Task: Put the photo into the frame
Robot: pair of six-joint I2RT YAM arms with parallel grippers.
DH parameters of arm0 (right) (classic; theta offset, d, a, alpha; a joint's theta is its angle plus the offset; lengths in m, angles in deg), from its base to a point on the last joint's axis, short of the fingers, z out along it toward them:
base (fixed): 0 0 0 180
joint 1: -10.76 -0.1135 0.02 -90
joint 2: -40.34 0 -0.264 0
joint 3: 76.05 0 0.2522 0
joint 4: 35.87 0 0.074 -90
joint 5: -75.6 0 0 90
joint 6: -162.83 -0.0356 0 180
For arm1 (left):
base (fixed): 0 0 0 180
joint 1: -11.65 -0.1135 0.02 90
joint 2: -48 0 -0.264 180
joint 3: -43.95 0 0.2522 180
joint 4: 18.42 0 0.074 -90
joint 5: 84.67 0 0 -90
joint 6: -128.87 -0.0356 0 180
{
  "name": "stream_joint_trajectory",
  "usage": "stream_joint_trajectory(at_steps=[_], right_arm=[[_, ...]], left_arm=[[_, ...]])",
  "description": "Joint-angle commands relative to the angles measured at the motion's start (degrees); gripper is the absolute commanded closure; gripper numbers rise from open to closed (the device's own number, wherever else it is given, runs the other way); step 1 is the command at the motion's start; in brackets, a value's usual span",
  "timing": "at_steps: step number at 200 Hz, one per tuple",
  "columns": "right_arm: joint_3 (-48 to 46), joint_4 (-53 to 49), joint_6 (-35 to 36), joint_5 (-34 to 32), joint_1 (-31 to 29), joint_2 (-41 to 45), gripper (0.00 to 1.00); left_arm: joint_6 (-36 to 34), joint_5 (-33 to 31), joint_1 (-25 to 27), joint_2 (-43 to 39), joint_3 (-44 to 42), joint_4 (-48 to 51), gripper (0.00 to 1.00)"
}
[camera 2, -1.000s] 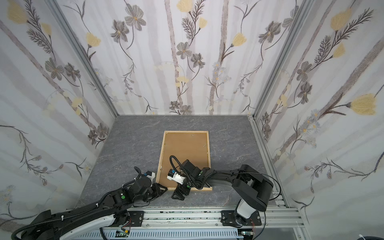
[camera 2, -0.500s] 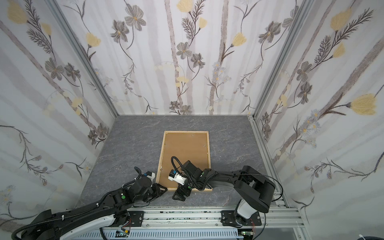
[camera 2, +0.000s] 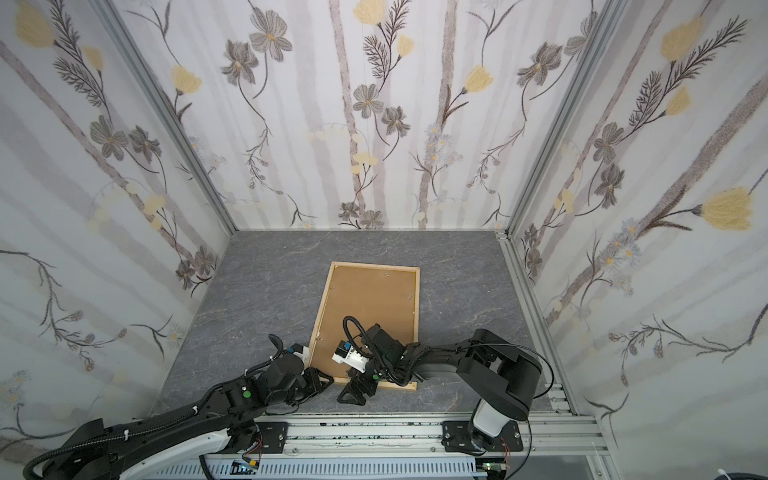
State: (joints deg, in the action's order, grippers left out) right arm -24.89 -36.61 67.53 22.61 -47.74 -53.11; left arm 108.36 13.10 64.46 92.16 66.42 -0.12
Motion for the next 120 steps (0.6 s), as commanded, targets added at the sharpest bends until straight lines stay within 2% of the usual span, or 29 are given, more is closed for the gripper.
stream_joint_trajectory(at_steps=[1,48,120], right_arm=[[-0.51,-3.87,-1.45,6.49,1.34,1.11,0.04],[0.71,-6.09,-0.43,3.7,5.45,5.84,0.03],[1.17,-5.32,-0.41,5.07,3.95,2.73,0.04]], left_arm=[[0.7,-1.31,-0.08,-0.77,-0.35,-1.52,0.67],[1.46,-1.71,-0.01,-1.91,-0.8,-0.97,0.67],[1.39,-1.53,-0.07,-0.71,-0.4,-1.44,0.67]])
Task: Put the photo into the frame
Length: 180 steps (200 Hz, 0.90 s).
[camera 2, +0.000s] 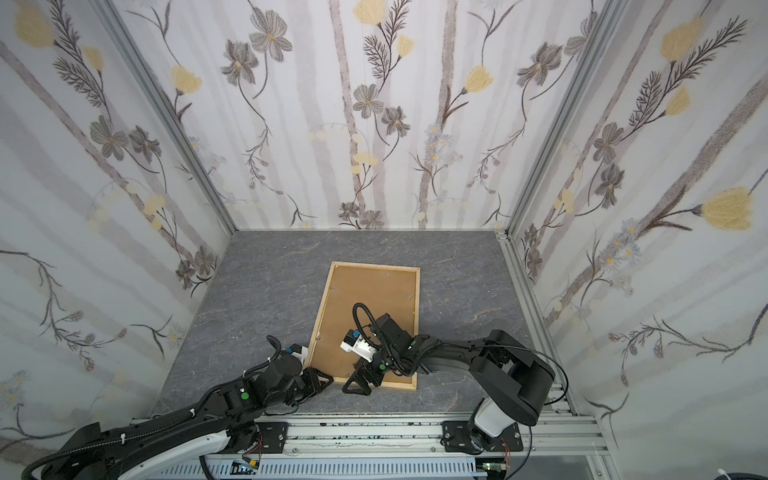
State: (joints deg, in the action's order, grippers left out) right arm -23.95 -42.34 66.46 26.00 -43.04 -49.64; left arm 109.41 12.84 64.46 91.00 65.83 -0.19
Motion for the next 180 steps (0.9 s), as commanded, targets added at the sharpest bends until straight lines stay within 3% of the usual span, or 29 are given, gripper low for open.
stream_joint_trajectory(at_steps=[1,34,49,82,93,117,139,156,170,180], right_arm=[[0.23,0.47,0.66,1.69,-0.81,-0.74,0.04],[-0.71,2.49,-1.7,2.44,0.59,1.55,0.02],[-1.08,2.43,-4.47,-1.16,3.55,5.71,0.0],[-1.1,-3.19,-9.89,-21.97,12.19,17.36,0.0],[-1.14,-5.84,-13.22,-33.05,13.53,20.33,0.0],[-0.81,-13.63,-17.19,-50.65,16.65,23.74,0.0],[-3.68,-14.58,-21.99,-47.99,24.25,25.02,0.0],[-4.93,-14.67,-23.31,-45.46,28.27,23.64,0.11],[-5.19,-14.59,-23.32,-44.12,29.82,21.94,0.37],[-5.13,-14.5,-23.2,-43.0,30.53,20.55,0.49]], left_arm=[[0.4,-1.27,-0.08,0.48,0.17,-1.43,0.67],[-0.01,-1.81,-0.04,-0.31,2.29,1.19,0.66],[-1.0,-3.03,-0.06,-1.55,5.22,5.75,0.62],[-4.78,-4.52,0.04,-0.44,14.4,12.64,0.58],[-5.99,-3.82,0.23,1.84,16.93,11.8,0.56],[-8.38,-2.53,1.51,9.35,21.5,7.92,0.51],[-11.24,-0.91,1.7,18.39,25.13,4.14,0.5],[-12.99,1.04,1.68,24.88,28.31,0.79,0.51],[-14.71,2.25,1.68,28.78,31.29,-0.66,0.52],[-15.86,3.04,1.67,33.06,33.52,-1.09,0.52]])
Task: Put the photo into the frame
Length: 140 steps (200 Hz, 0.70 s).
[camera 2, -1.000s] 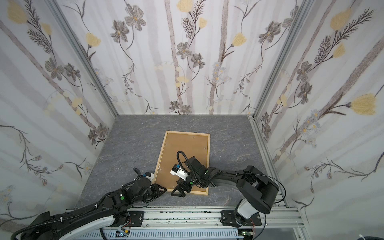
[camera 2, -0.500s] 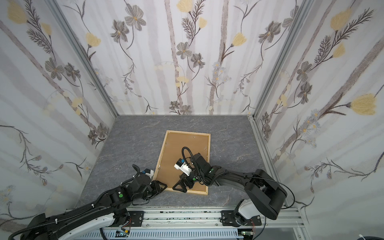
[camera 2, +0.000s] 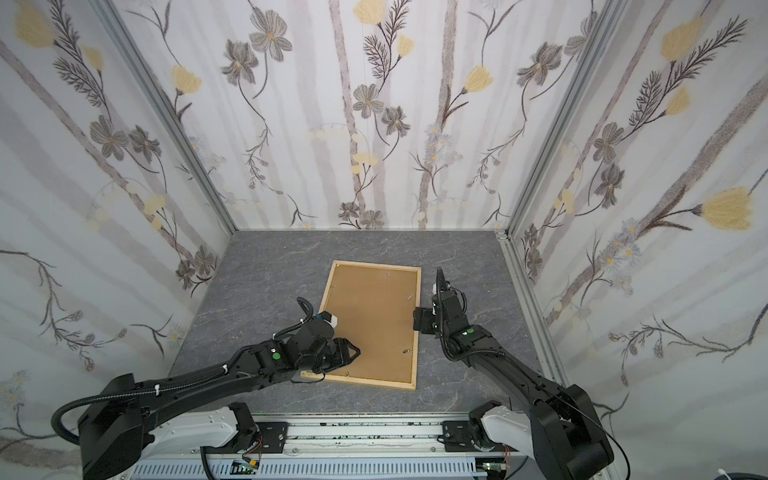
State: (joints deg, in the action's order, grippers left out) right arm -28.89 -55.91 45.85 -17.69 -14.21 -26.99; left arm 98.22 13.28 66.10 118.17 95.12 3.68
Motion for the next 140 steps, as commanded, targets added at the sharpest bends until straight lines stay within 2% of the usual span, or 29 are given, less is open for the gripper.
stream_joint_trajectory(at_steps=[1,28,85,140], right_arm=[[-0.19,-0.92,-2.53,0.85,1.74,-2.19,0.5],[-0.32,1.6,-1.6,4.95,2.29,-5.67,0.66],[-1.54,6.25,0.4,10.67,2.56,-9.76,0.61],[-3.84,9.03,0.11,13.41,2.47,-11.13,0.66]], left_arm=[[-4.72,2.73,0.04,6.18,4.46,-4.93,0.52],[-6.74,5.04,0.1,14.28,10.2,-6.52,0.54],[-9.12,8.3,0.6,25.8,18.79,-6.73,0.59],[-11.0,9.72,2.12,33.96,25.14,-4.57,0.61]])
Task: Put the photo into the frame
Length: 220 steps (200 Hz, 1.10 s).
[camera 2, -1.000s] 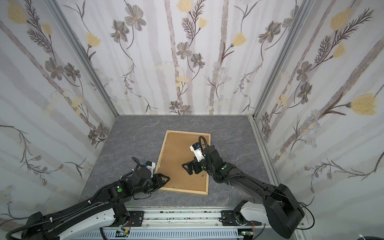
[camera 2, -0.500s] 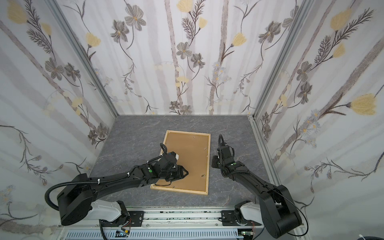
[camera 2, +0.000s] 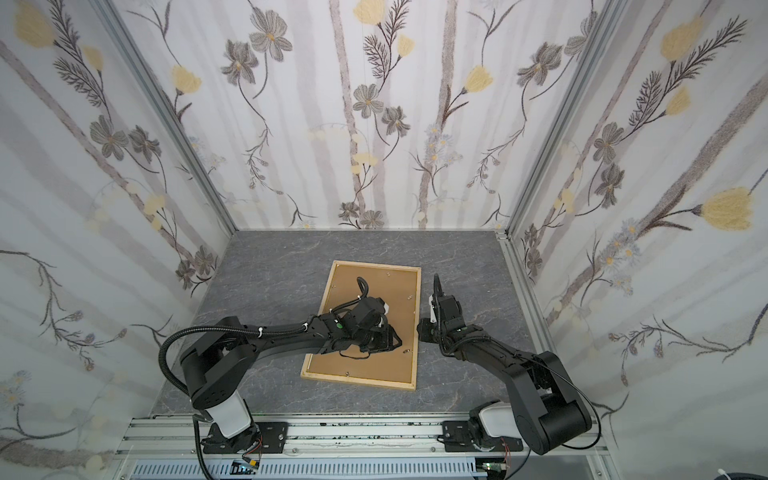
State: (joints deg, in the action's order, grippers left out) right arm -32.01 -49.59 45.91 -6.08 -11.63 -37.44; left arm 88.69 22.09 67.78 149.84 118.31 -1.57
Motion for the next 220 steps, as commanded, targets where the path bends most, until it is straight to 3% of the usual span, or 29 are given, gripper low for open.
stream_joint_trajectory(at_steps=[1,143,220], right_arm=[[-0.73,2.75,0.03,1.8,-0.11,-0.7,0.66],[-3.94,6.47,-1.9,2.7,-0.85,-1.43,0.71],[-4.52,7.09,-2.31,2.43,-0.98,-1.41,0.71]], left_arm=[[-1.47,0.91,0.49,2.39,2.01,0.72,0.61],[-3.51,1.35,1.44,10.88,8.06,2.39,0.63],[-2.02,2.98,3.96,11.92,6.66,0.69,0.65]])
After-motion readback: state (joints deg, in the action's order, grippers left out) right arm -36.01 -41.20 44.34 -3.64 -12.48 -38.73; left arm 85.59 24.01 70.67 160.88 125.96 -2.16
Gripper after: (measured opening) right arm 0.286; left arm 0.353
